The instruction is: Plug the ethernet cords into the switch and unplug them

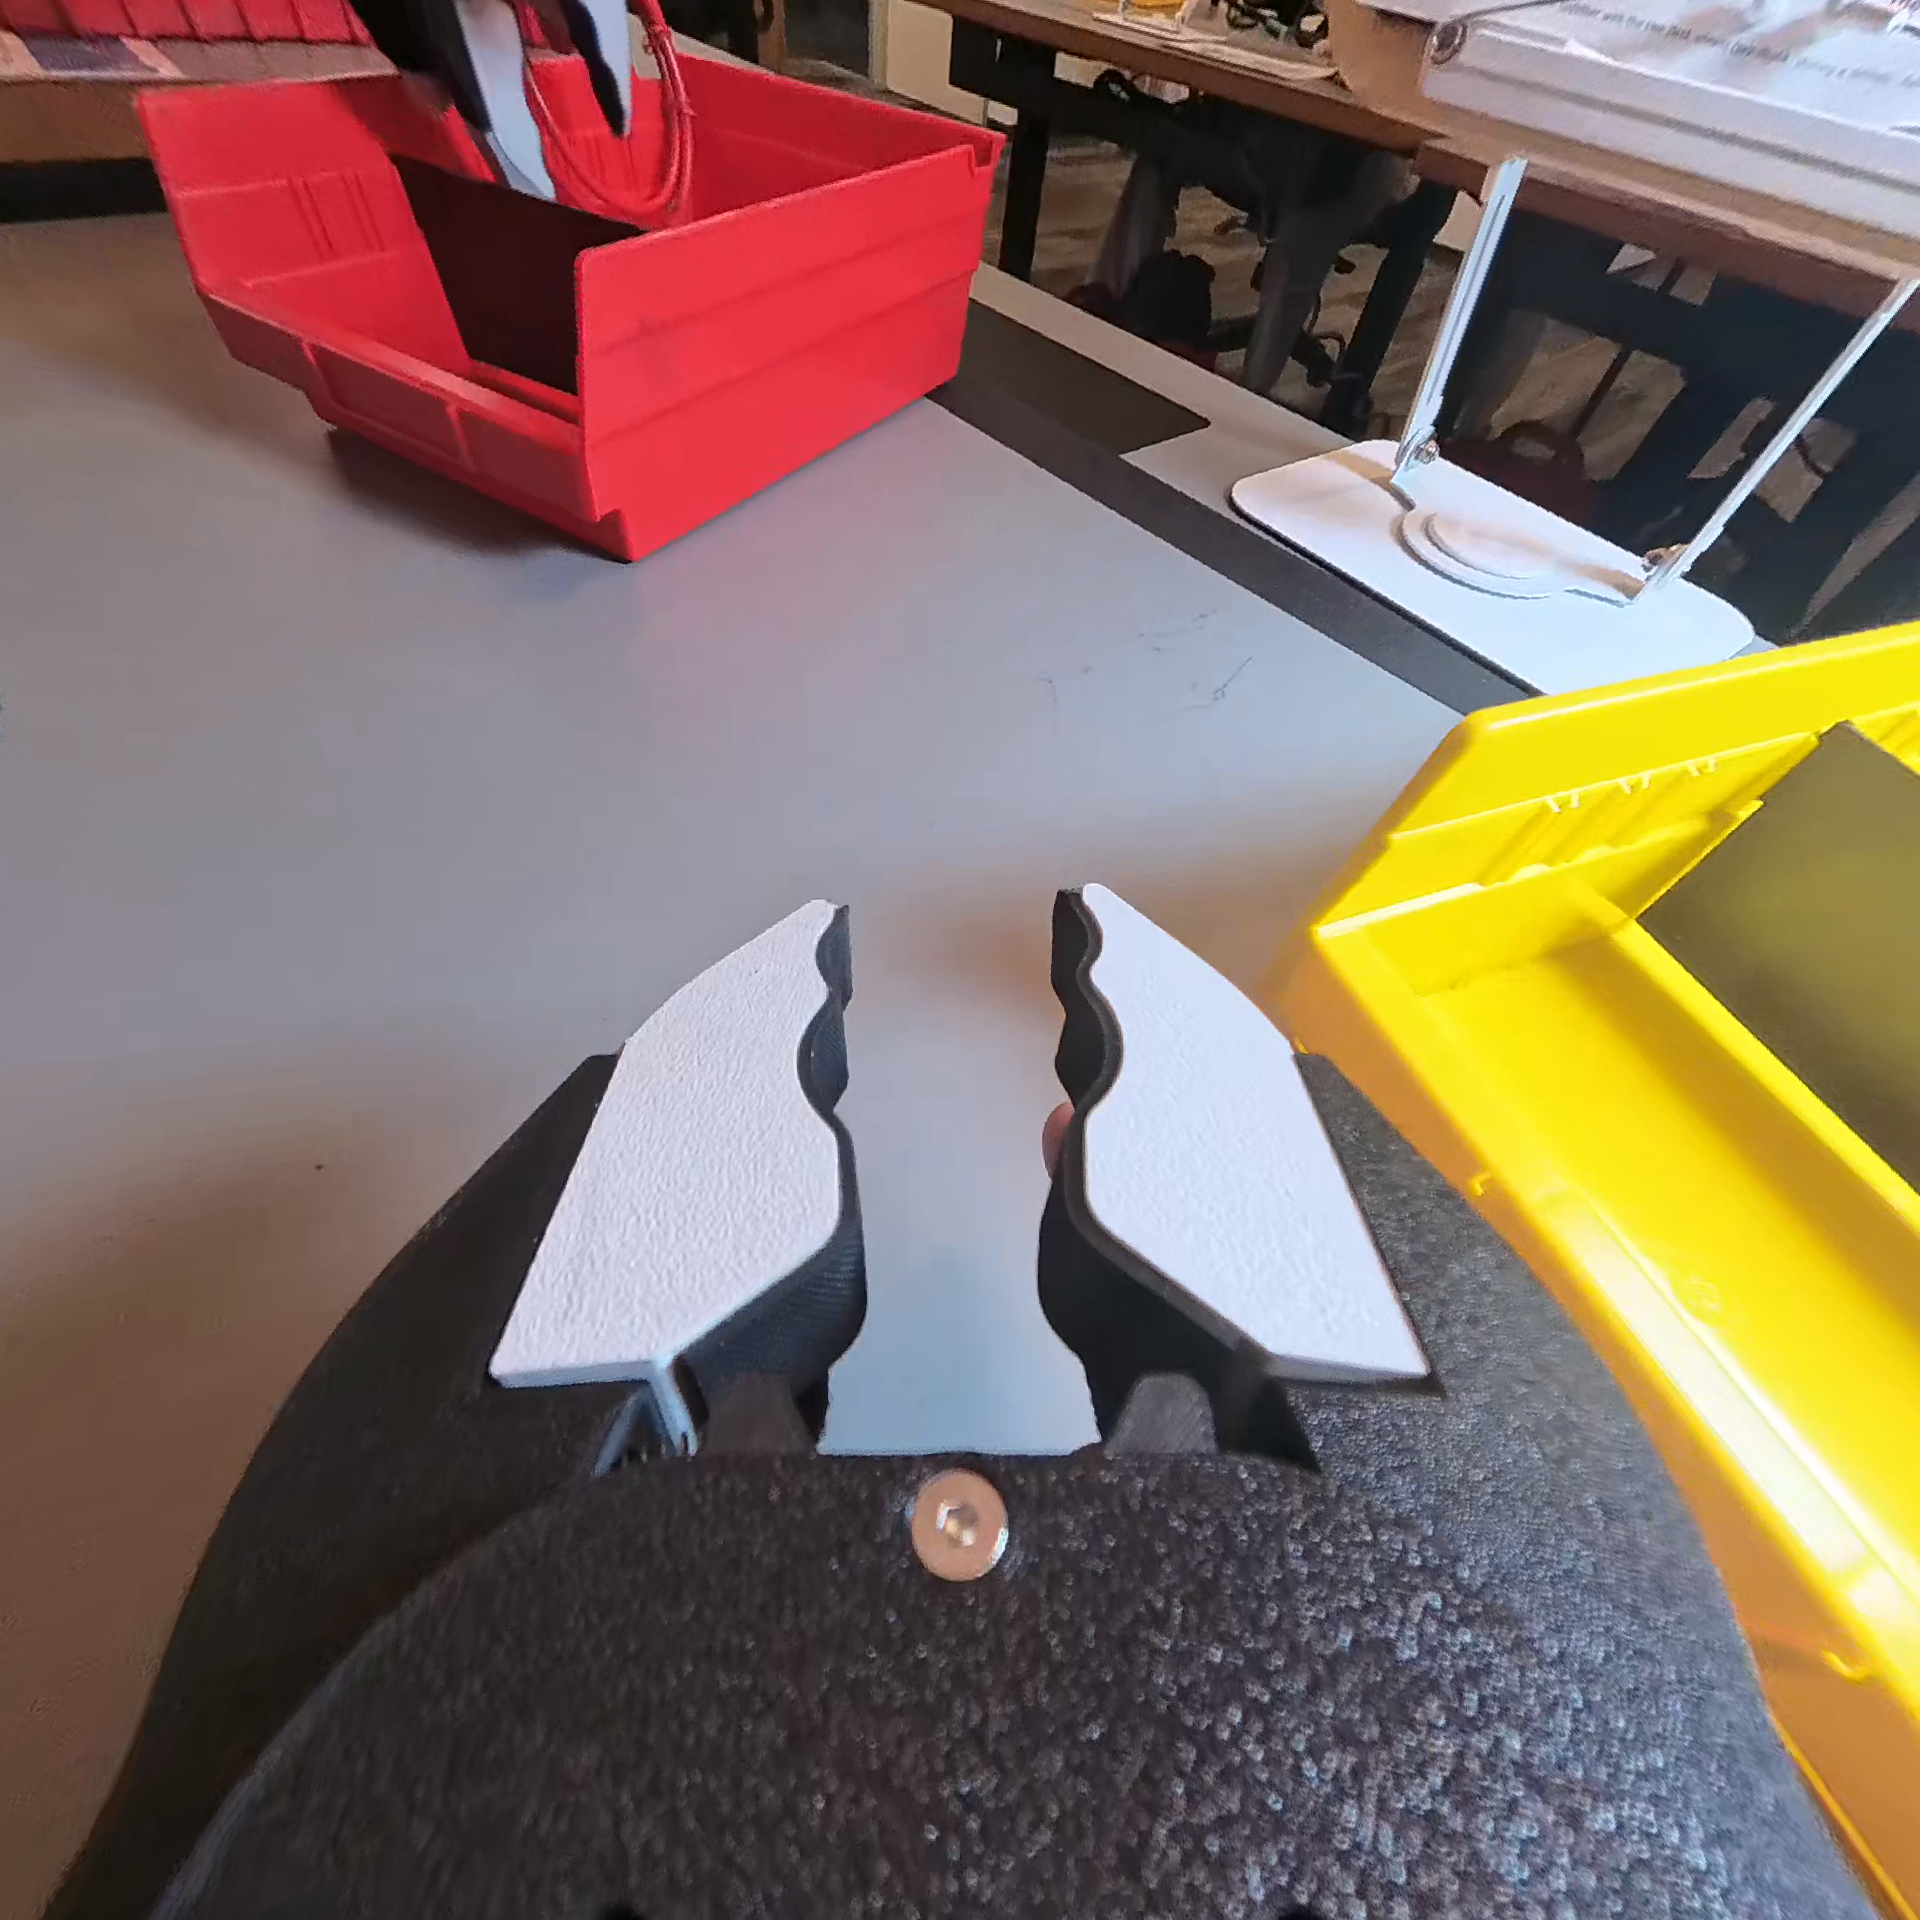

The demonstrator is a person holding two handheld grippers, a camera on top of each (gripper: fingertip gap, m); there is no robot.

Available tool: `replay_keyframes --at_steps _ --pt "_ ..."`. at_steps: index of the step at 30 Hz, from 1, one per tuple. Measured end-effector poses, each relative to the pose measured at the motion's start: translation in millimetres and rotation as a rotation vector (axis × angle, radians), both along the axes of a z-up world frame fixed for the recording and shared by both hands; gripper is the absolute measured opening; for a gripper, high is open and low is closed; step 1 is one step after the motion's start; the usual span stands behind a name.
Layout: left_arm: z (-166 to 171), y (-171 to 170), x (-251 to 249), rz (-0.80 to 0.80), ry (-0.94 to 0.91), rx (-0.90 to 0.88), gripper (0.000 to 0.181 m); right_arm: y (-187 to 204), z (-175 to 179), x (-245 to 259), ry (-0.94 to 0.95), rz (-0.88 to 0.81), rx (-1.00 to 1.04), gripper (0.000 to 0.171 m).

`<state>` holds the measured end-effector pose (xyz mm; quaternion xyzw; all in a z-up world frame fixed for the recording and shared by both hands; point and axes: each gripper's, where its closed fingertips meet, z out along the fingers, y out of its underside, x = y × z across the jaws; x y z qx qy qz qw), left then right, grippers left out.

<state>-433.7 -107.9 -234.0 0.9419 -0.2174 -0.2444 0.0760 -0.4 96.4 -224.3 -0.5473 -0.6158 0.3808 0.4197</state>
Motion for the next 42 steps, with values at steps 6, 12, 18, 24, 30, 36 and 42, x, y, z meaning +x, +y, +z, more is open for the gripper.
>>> replay_keyframes --at_steps 6,12,18,24,30,36,42 --pt "-15.2 6.1 -22.3 -0.082 -0.005 -0.142 0.065 0.8 -8.1 -3.7 -0.015 0.017 -0.05 0.035" --pt "-35.3 8.5 -36.1 -0.218 0.05 -0.302 0.073 1.0 -19.0 -3.3 -0.046 0.032 -0.083 0.035" --pt "-46.1 9.6 -34.0 -0.267 0.026 -0.347 0.066 -0.5 -20.2 -2.6 -0.047 0.04 -0.107 0.032" --pt "-7.2 12.0 -29.3 -0.274 0.086 -0.22 0.061 -6.3 -16.5 -1.9 -0.028 0.061 -0.119 0.029" --pt "47.8 6.4 -11.3 -0.281 0.15 -0.05 0.057 -16.1 -11.1 -1.0 -0.01 0.091 -0.117 0.028" --pt "95.6 3.2 16.9 -0.33 0.253 0.049 0.056 -22.8 -3.0 1.9 0.017 0.103 -0.089 0.028" --pt "134.9 -0.7 40.2 -0.354 0.312 0.1 0.055 -27.3 0.3 3.9 0.023 0.106 -0.057 0.027"
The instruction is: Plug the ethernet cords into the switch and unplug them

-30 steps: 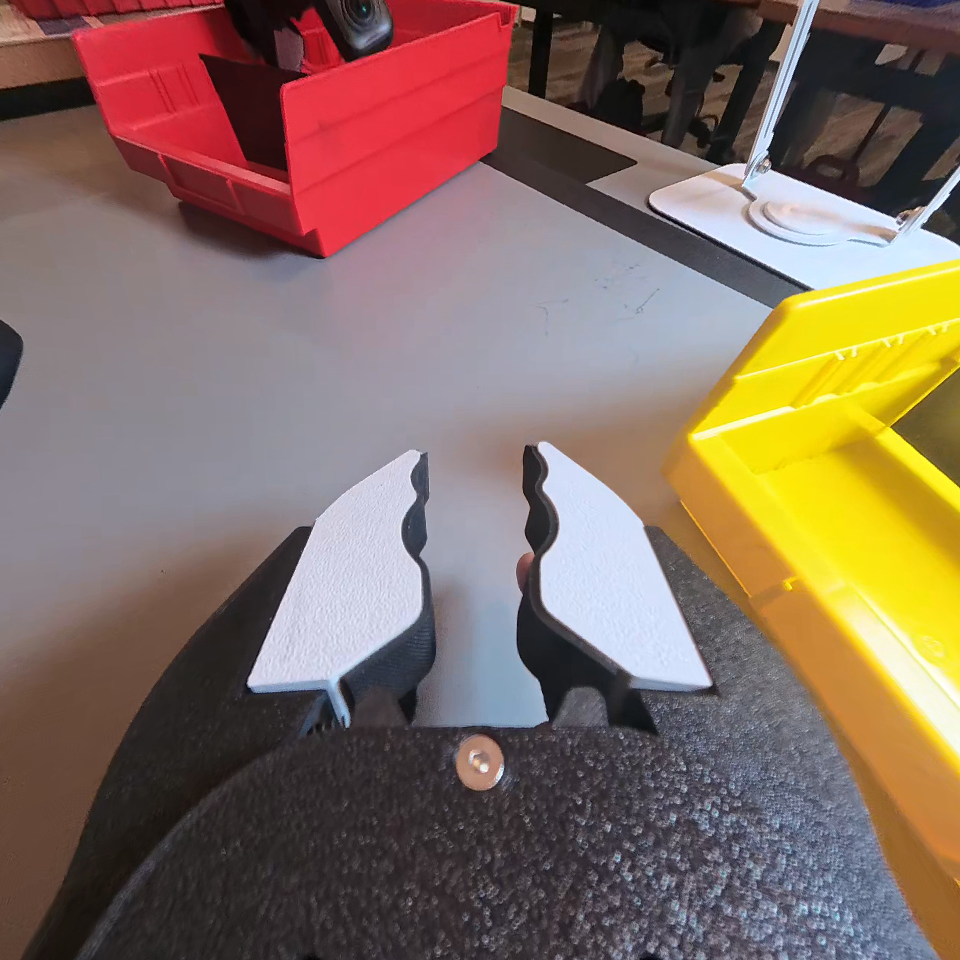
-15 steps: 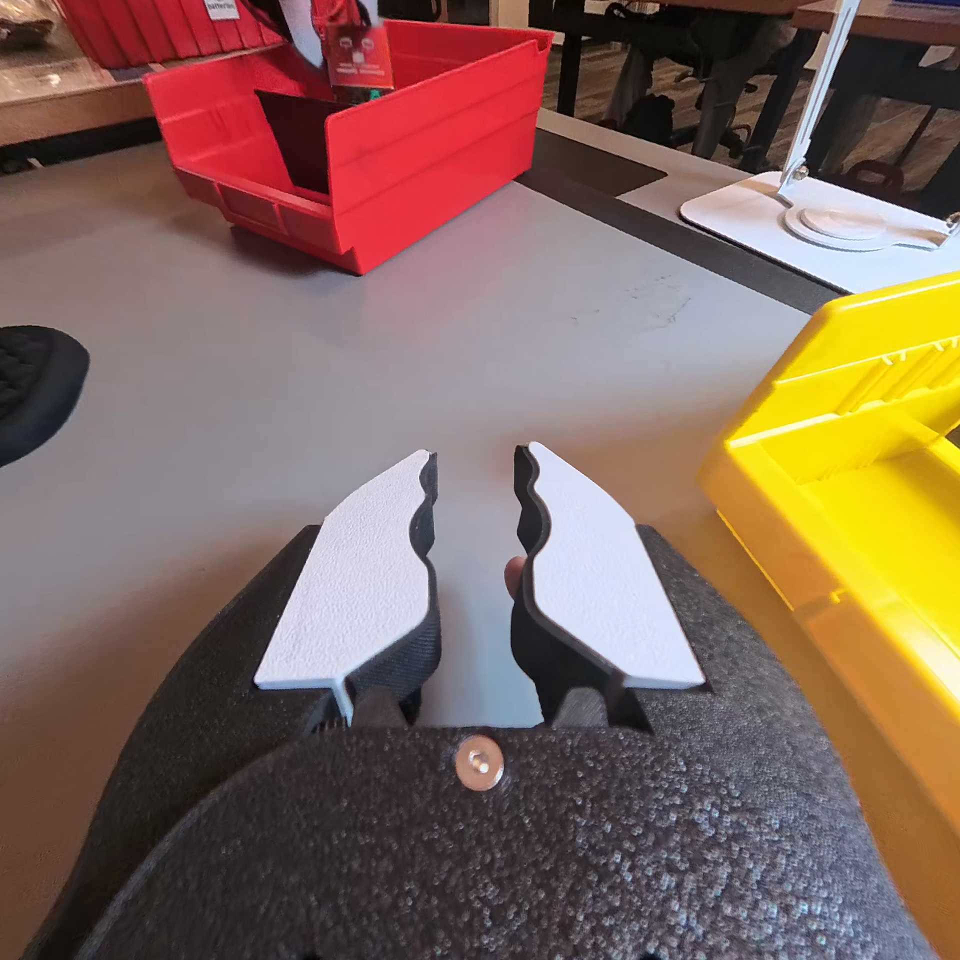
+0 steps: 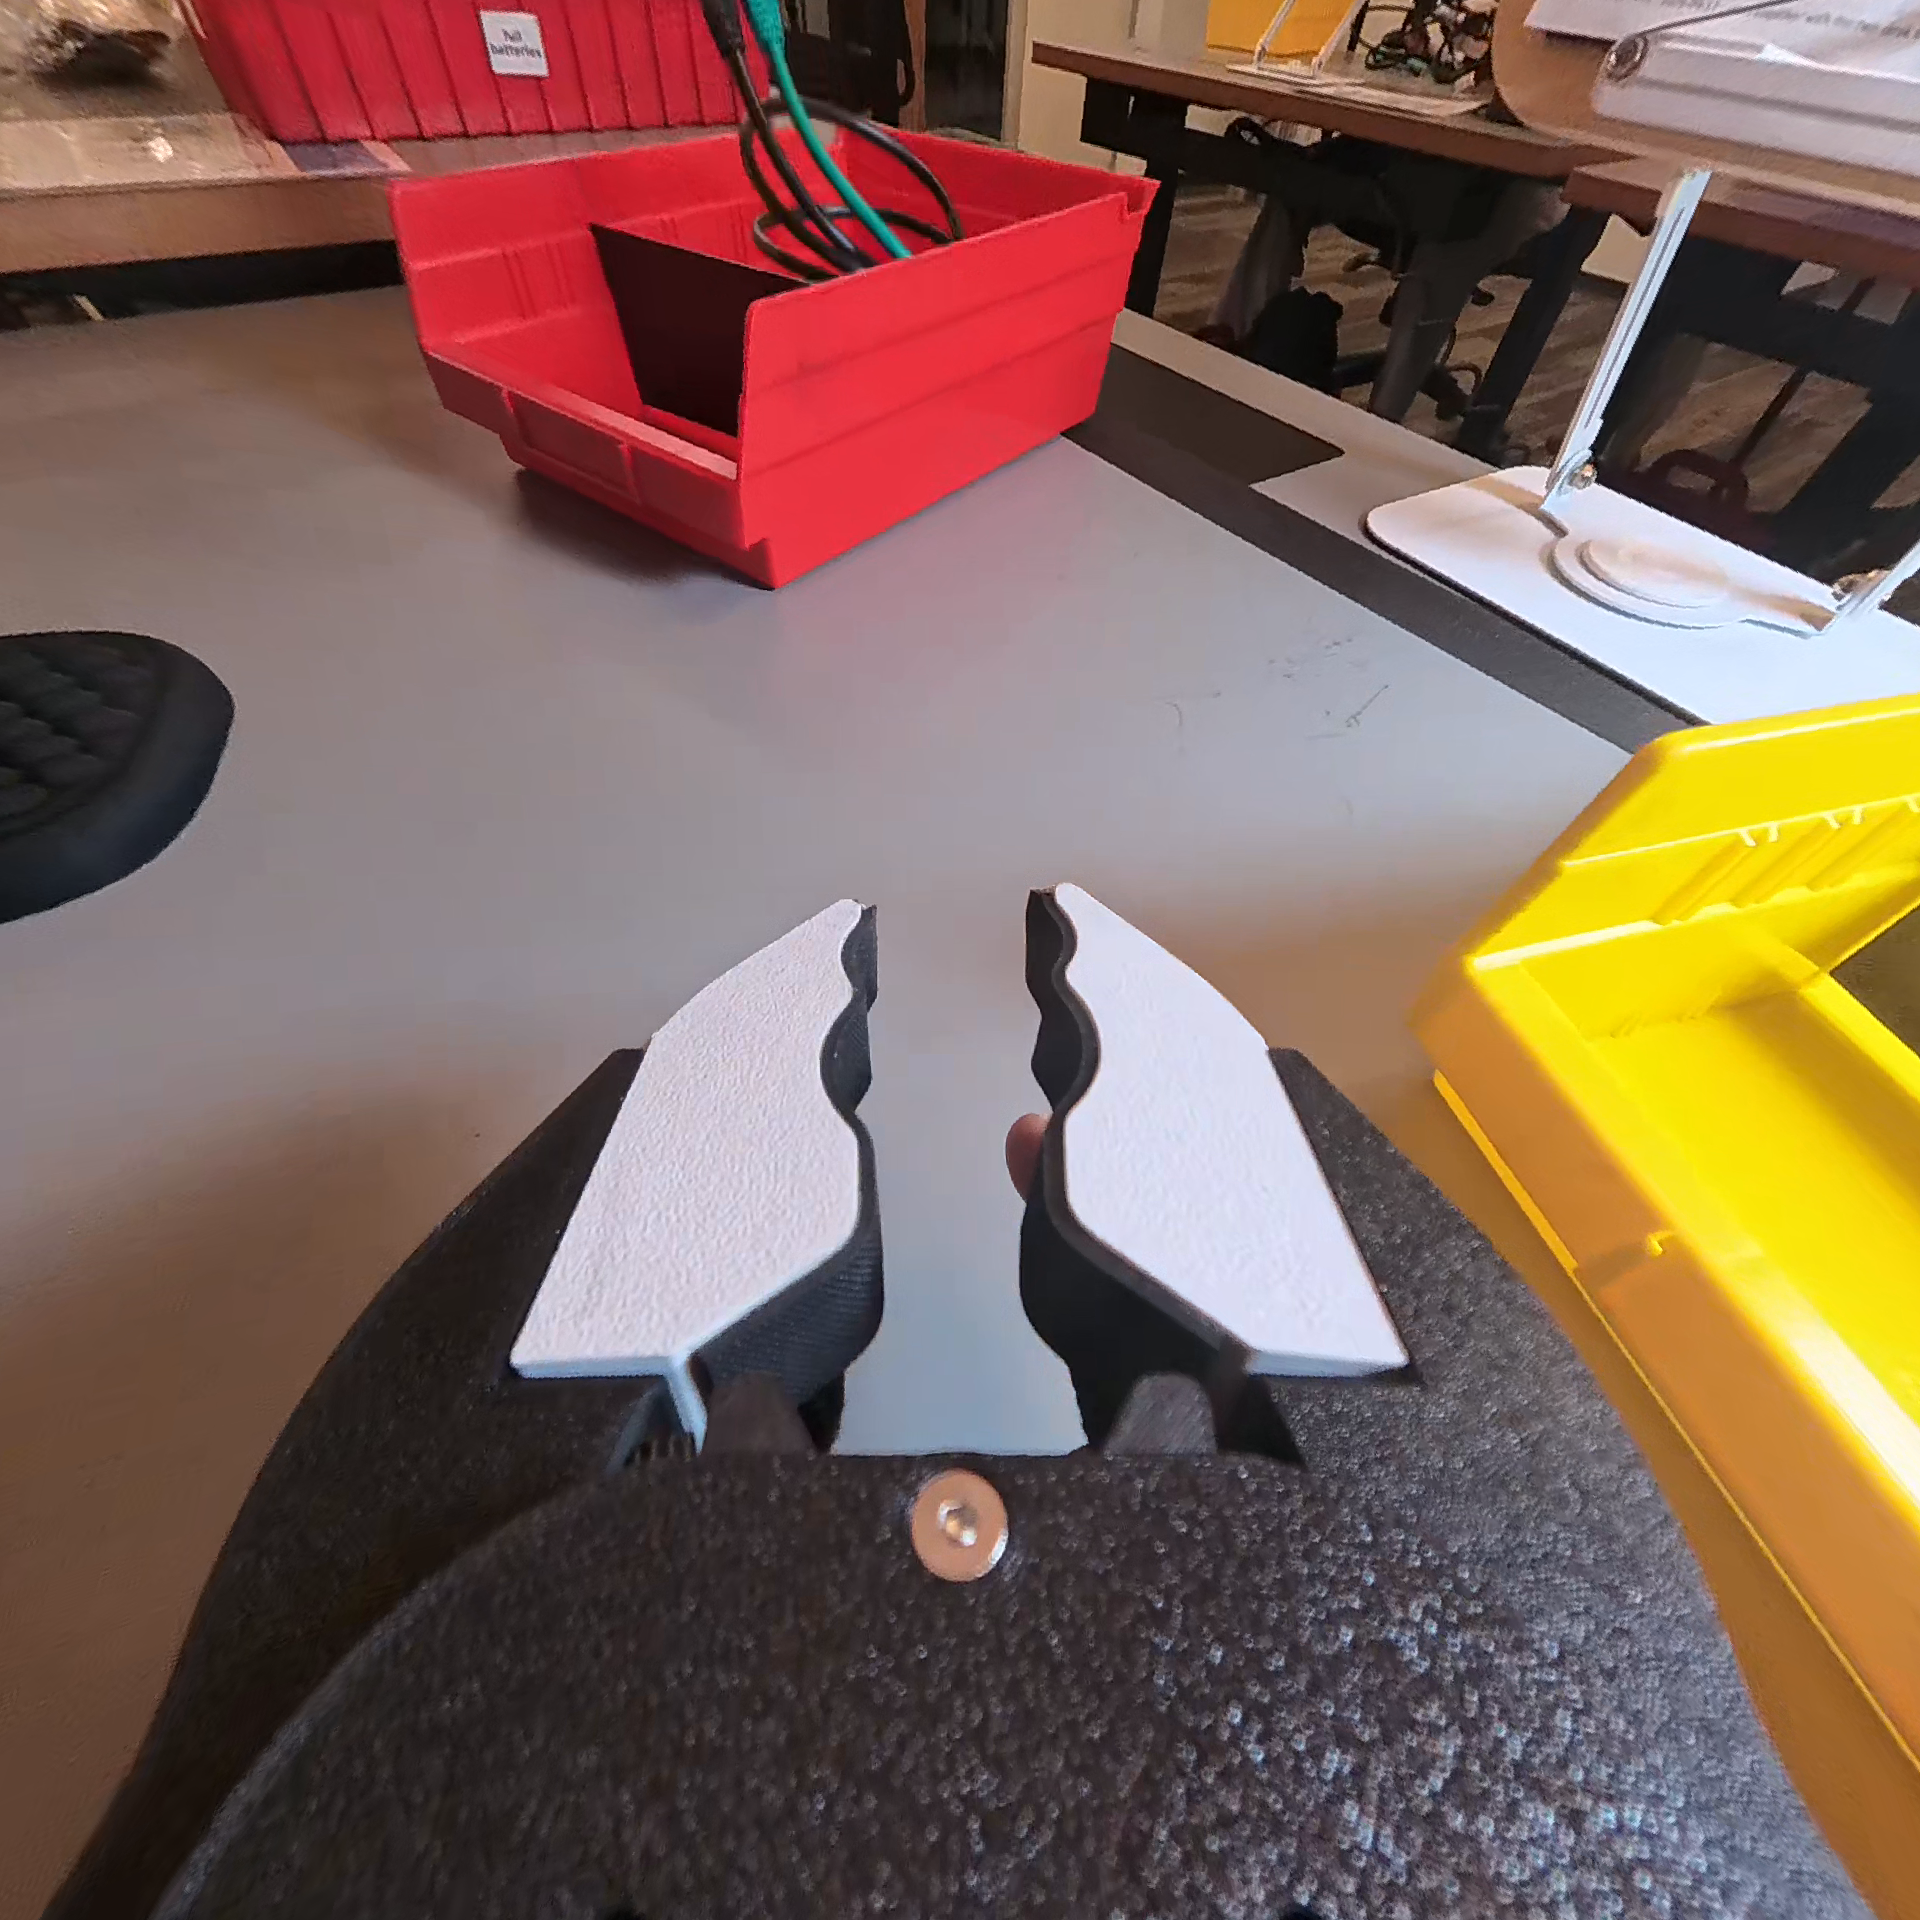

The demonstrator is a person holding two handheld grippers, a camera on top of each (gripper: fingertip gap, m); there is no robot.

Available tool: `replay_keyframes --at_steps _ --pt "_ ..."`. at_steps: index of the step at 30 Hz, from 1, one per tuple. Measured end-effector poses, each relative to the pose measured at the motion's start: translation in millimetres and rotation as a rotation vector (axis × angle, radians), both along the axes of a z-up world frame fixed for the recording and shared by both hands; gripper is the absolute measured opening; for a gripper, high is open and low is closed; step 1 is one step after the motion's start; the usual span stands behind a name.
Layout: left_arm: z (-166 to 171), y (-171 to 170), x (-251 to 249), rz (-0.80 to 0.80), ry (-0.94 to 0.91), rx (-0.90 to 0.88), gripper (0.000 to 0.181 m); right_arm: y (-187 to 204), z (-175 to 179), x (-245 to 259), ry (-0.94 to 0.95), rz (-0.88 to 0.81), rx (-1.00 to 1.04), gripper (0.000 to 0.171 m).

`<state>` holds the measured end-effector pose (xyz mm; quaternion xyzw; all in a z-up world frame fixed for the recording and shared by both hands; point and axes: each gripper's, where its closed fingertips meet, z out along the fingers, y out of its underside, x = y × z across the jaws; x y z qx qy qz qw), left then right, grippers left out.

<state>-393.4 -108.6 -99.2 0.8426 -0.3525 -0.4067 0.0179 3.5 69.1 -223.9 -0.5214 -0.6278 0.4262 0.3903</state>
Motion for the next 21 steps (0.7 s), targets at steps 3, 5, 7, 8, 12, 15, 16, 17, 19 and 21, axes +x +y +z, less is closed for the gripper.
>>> replay_keyframes --at_steps 3,5,7,8,12,15,16,17,19,21 --pt "26.1 -2.5 5.9 -0.003 0.022 0.064 0.055 -1.4 1.8 0.6 0.008 0.004 0.001 0.027" --pt "47.9 -4.8 8.8 -0.003 0.035 0.127 0.055 -1.9 2.5 0.7 0.011 0.006 -0.002 0.027" --pt "73.0 -6.9 13.1 -0.001 0.042 0.209 0.055 -3.0 3.0 0.4 0.014 0.01 -0.01 0.027" --pt "86.9 -8.0 15.5 -0.001 0.048 0.255 0.055 -3.7 3.1 0.1 0.015 0.013 -0.012 0.027" --pt "134.1 -5.8 37.7 -0.027 -0.015 0.493 0.055 -7.9 5.3 -1.4 0.024 0.024 -0.01 0.027" --pt "143.8 6.3 72.8 -0.084 -0.16 0.686 0.055 -15.0 19.7 -3.9 0.074 0.038 0.009 0.027" --pt "141.0 12.3 87.5 -0.108 -0.22 0.744 0.055 -19.2 30.2 -5.1 0.107 0.046 0.016 0.027" --pt "136.3 19.5 104.0 -0.136 -0.287 0.804 0.055 -23.0 42.5 -7.0 0.137 0.049 0.033 0.027" --pt "119.2 36.0 141.0 -0.185 -0.444 0.904 0.055 -29.0 73.5 -10.6 0.201 0.04 0.128 0.029" --pt "96.5 54.0 178.5 -0.235 -0.586 0.985 0.055 -33.1 111.3 -11.6 0.263 0.0 0.269 0.031"
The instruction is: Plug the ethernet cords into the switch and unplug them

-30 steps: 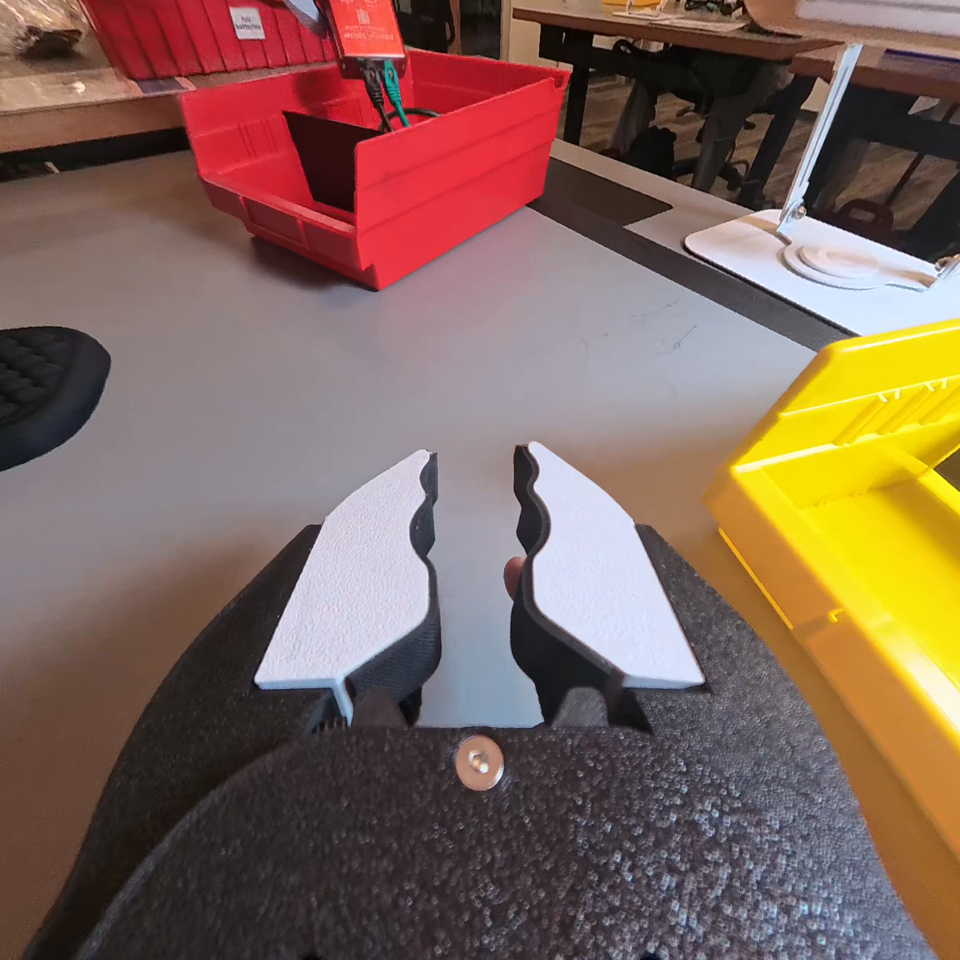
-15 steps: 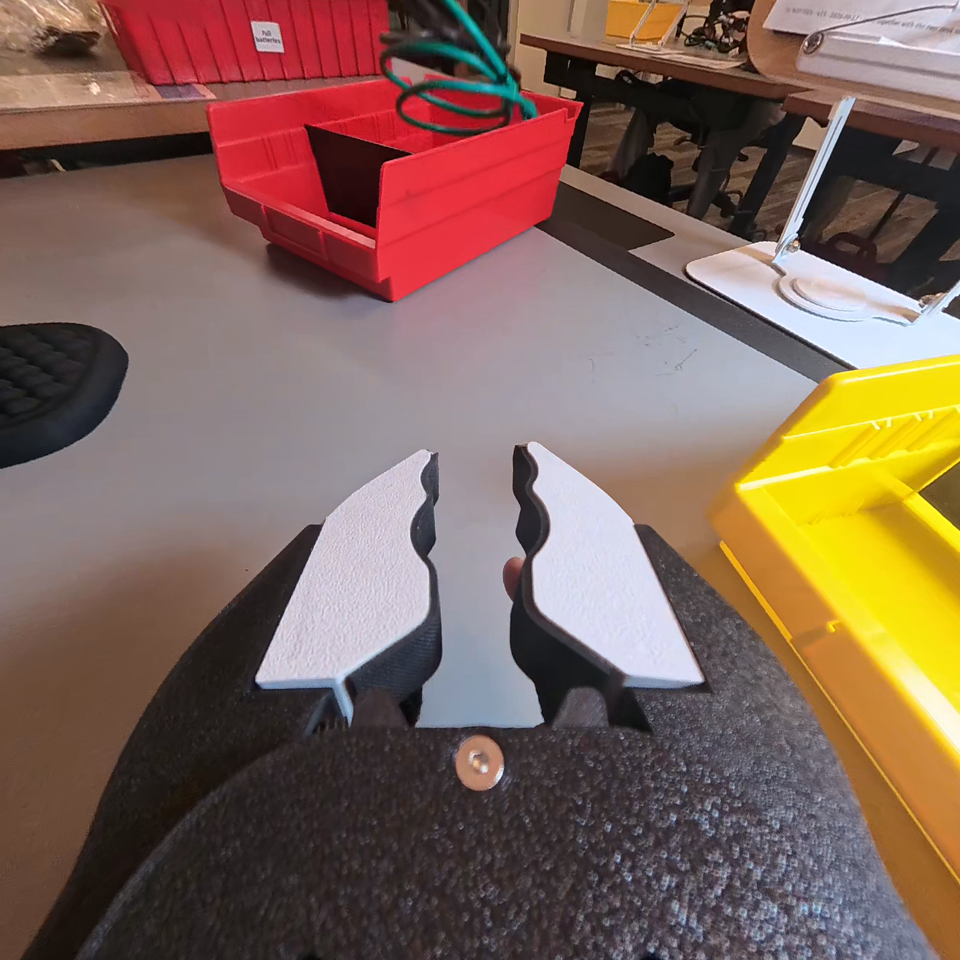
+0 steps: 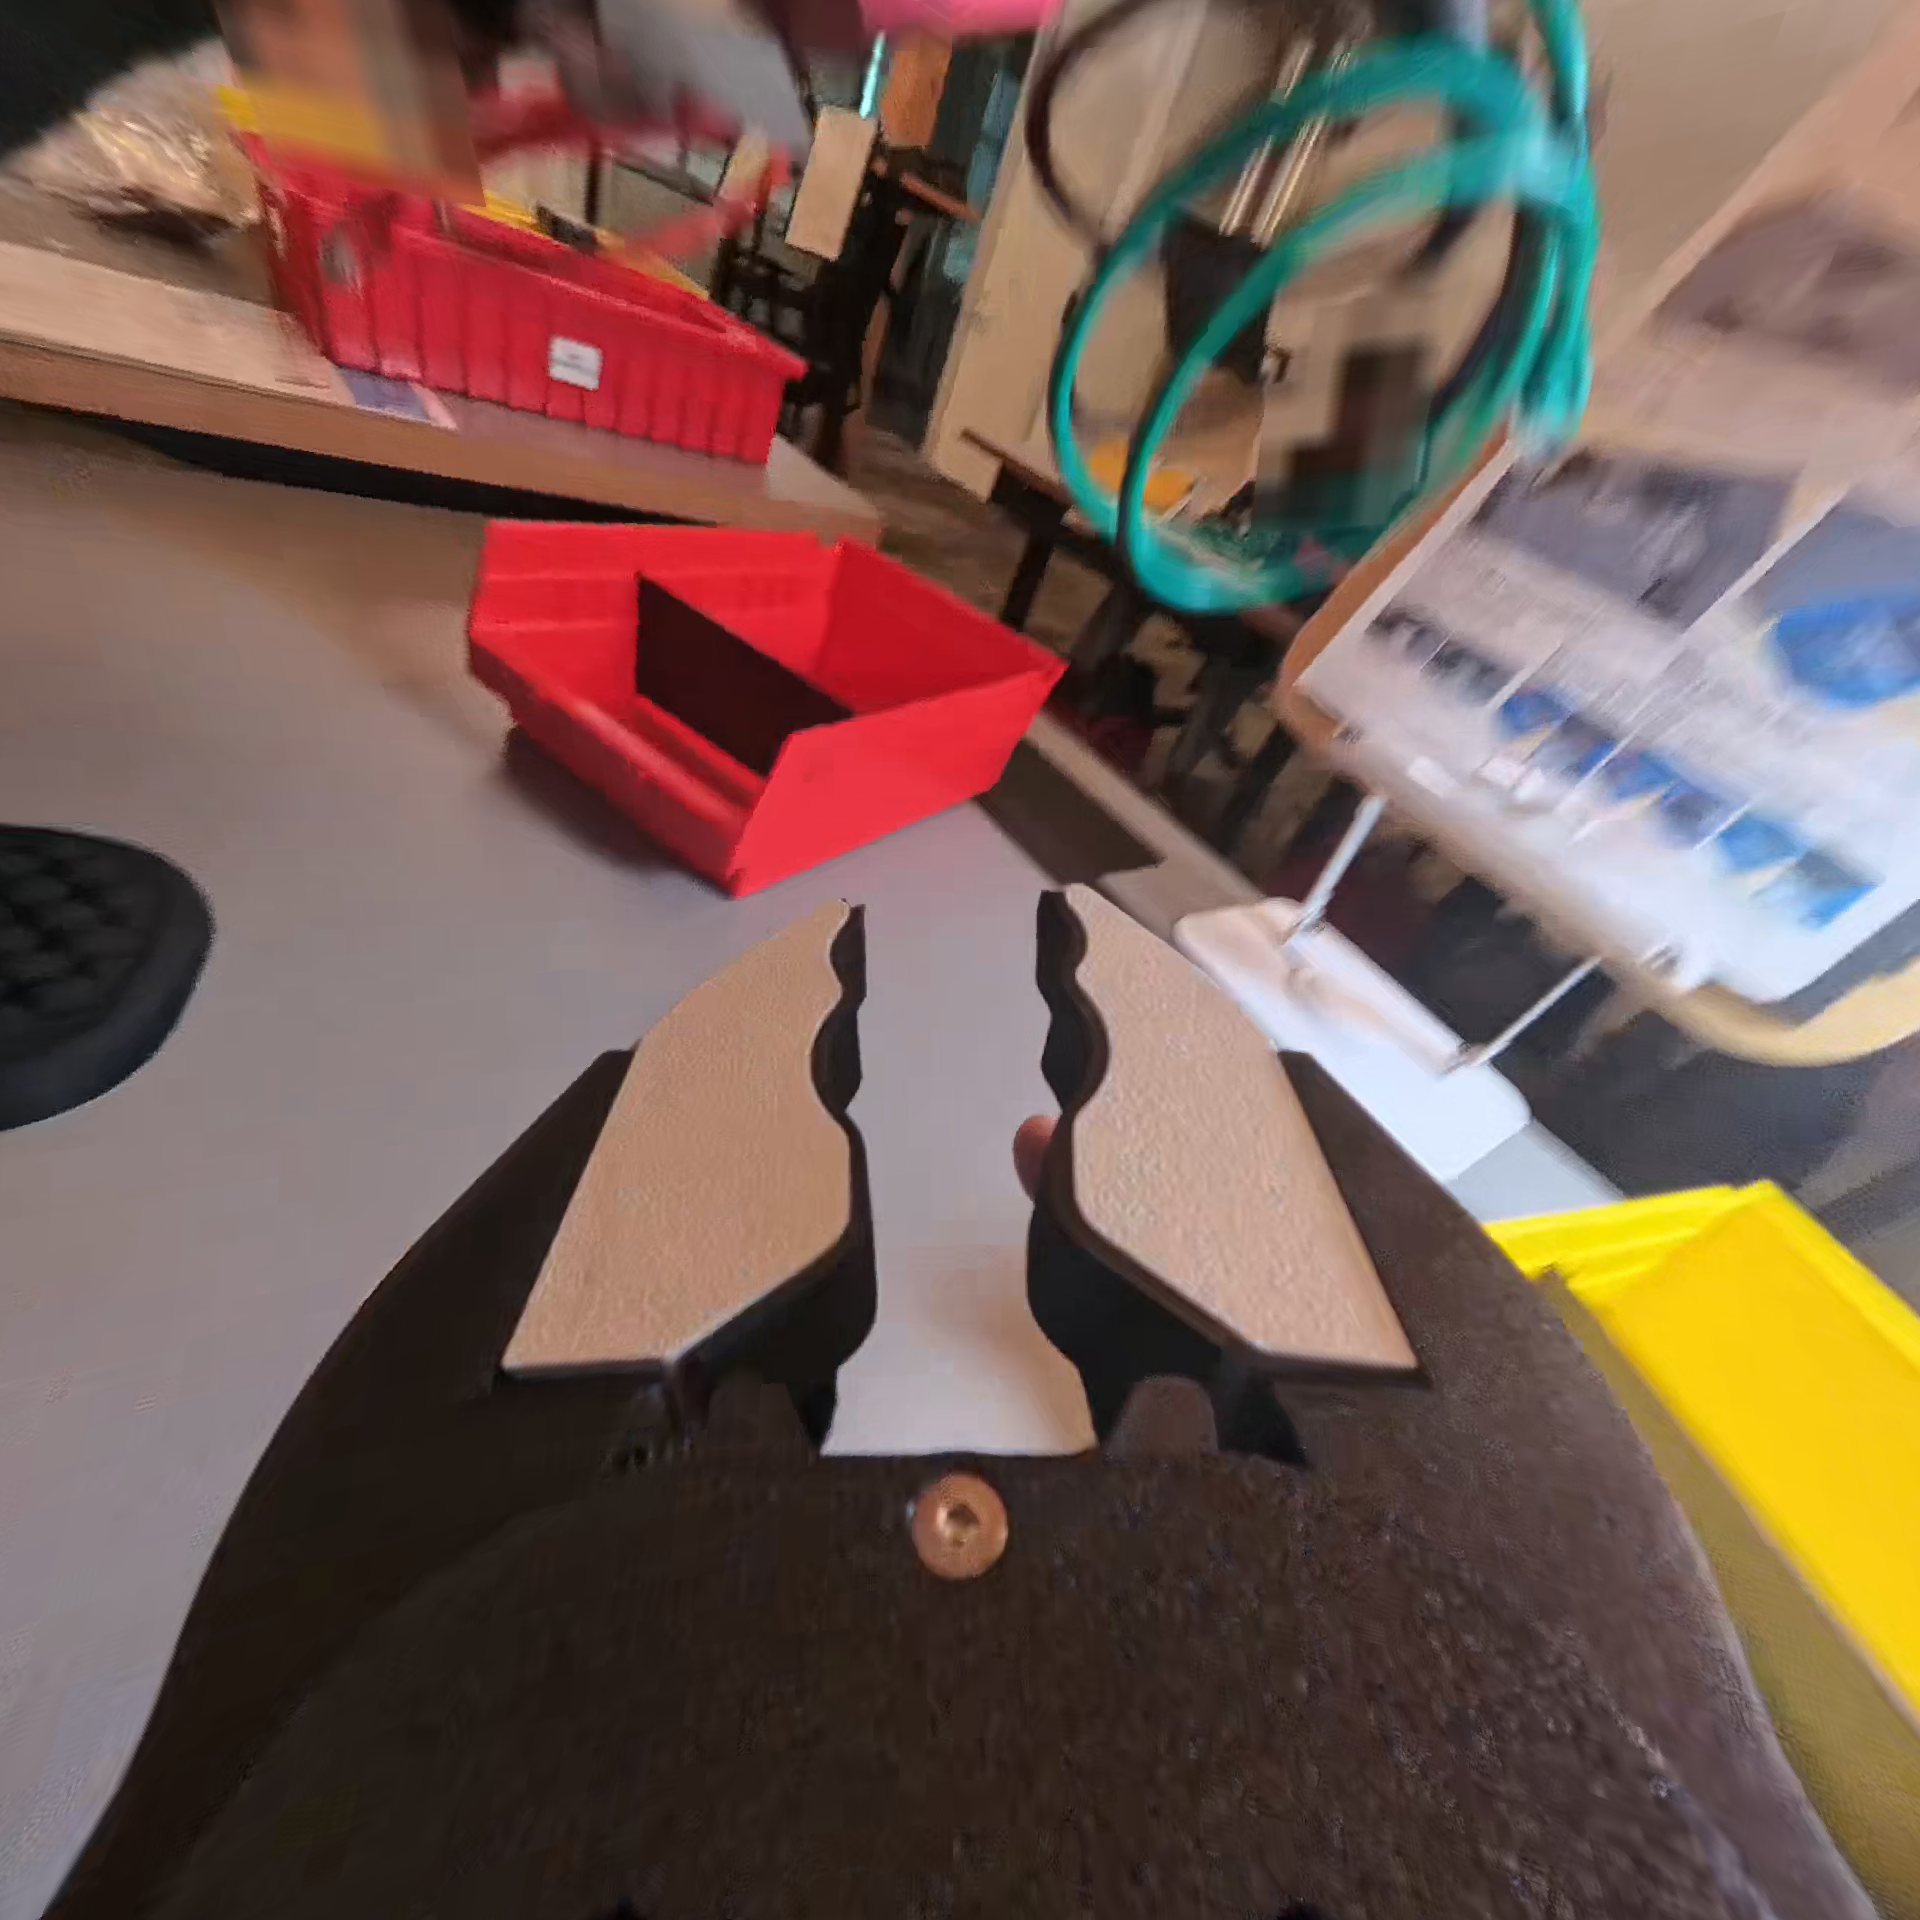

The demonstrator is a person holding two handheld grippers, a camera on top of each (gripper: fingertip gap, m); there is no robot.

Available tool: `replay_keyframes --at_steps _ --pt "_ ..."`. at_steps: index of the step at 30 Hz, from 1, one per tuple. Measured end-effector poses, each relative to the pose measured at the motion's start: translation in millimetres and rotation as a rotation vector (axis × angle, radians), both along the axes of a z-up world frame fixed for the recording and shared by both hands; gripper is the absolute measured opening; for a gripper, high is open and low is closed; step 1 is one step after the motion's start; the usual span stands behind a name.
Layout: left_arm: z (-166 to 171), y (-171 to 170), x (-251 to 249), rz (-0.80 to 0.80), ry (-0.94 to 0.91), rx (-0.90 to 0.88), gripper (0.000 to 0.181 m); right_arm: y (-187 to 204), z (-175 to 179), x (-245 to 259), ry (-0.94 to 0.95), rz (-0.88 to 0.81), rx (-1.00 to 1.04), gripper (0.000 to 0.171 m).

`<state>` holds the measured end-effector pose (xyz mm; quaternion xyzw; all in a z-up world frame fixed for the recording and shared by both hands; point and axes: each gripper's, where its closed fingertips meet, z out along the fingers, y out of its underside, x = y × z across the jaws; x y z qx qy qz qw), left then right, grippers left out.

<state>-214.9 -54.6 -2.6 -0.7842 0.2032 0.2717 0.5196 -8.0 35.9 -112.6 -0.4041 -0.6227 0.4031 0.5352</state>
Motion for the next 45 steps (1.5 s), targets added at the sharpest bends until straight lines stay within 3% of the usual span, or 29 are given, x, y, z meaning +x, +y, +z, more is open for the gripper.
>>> replay_keyframes --at_steps 3,5,7,10,12,16,25,26,28,29,32,35,37,39,42,45 --pt "-33.0 27.6 50.7 -0.105 -0.169 0.128 0.053 -23.6 35.0 -1.8 -0.024 0.062 -0.003 0.036" --pt "-50.9 43.6 77.0 -0.137 -0.262 0.201 0.049 -45.9 40.7 -6.8 -0.064 0.185 -0.209 0.042" --pt "-75.3 57.8 100.8 -0.15 -0.276 0.213 0.04 -39.2 41.1 -22.7 -0.007 0.146 -0.452 0.057" --pt "-134.3 75.6 124.4 -0.129 -0.199 0.112 0.034 -9.8 -14.8 -58.5 -0.115 0.068 -0.852 0.07" --pt "-156.9 81.0 122.5 -0.08 -0.068 0.086 0.034 -6.6 -43.6 -69.9 -0.141 0.159 -1.124 0.05" --pt "-156.9 82.4 120.4 -0.055 0.06 0.111 0.031 -1.5 -42.7 -71.9 -0.057 0.177 -1.122 0.044" --pt "-159.3 81.6 126.3 -0.025 0.362 0.141 0.03 1.3 -34.3 -72.6 0.004 0.21 -1.351 0.065" --pt "-157.1 81.4 131.2 -0.026 0.44 0.164 0.03 5.8 -36.2 -72.8 0.015 0.176 -1.347 0.05" --pt "-158.0 82.3 142.4 -0.059 0.557 0.174 0.028 10.4 -35.9 -69.4 0.035 0.184 -1.323 0.043" --pt "-158.5 82.1 148.9 -0.096 0.505 0.179 0.028 11.0 -36.0 -67.8 0.031 0.186 -1.271 0.04" --pt "-146.1 74.6 161.4 -0.215 0.126 0.18 0.042 2.1 -28.8 -61.2 0.006 0.244 -0.95 0.036" --pt "-102.8 55.5 174.3 -0.403 -0.433 0.247 0.052 -10.4 -20.9 -50.5 -0.031 0.324 -0.643 0.037" --pt "-86.5 44.3 168.4 -0.473 -0.62 0.26 0.051 -24.0 -32.9 -43.0 -0.154 0.385 -0.423 0.037" --pt "-101.0 39.4 164.9 -0.512 -0.64 0.174 0.049 -33.2 -44.2 -36.3 -0.234 0.408 -0.261 0.037" --pt "-152.1 33.9 183.0 -0.61 -0.692 -0.089 0.05 -52.4 -38.0 -24.2 -0.238 0.533 -0.269 0.032" --pt "-166.7 37.2 202.1 -0.694 -0.782 -0.129 0.045 -60.8 -46.7 -19.2 -0.299 0.589 -0.275 0.032"
